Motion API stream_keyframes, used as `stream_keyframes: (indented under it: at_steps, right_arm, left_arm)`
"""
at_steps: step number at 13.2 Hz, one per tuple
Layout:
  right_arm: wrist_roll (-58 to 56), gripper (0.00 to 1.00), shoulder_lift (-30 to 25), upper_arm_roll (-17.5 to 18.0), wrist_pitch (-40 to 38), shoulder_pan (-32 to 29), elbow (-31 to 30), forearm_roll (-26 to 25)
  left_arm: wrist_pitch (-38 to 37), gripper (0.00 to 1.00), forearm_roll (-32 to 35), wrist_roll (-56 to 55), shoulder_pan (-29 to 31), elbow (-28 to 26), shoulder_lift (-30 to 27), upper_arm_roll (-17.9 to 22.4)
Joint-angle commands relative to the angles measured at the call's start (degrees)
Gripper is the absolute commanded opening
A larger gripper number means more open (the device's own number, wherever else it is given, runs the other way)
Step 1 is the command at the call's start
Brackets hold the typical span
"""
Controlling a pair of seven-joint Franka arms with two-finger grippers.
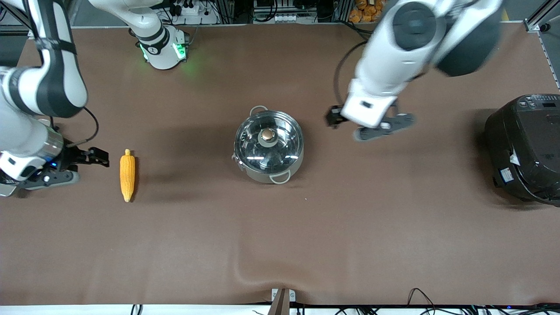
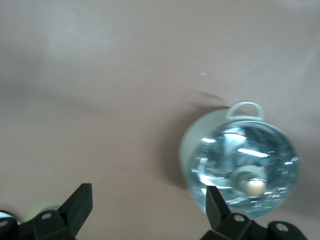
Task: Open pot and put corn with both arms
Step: 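Grasp the glass lid knob with the left gripper while the right gripper grasps the corn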
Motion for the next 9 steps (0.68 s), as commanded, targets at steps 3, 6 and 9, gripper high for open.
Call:
stream_keyframes:
  at_steps: [3, 6, 9]
  right_arm:
    - [-7.9, 1.0, 4.1, -0.3, 5.8, -0.9, -1.6, -0.4]
    - [-8.6, 1.0, 6.6, -0.3, 13.5, -0.9, -5.4, -0.4]
    - [-11.9, 1.0, 10.3, -0.3, 21.1, -0.9, -7.9, -0.3]
  left_arm:
    - [7.4, 1.0, 0.1, -16.4, -9.2, 3.9, 9.1, 1.3]
    - [11.2, 1.0, 1.6, -23.0, -13.8, 3.9, 13.0, 3.2]
    - [14.3, 1.0, 1.6, -26.7, -15.4, 3.9, 16.0, 3.5]
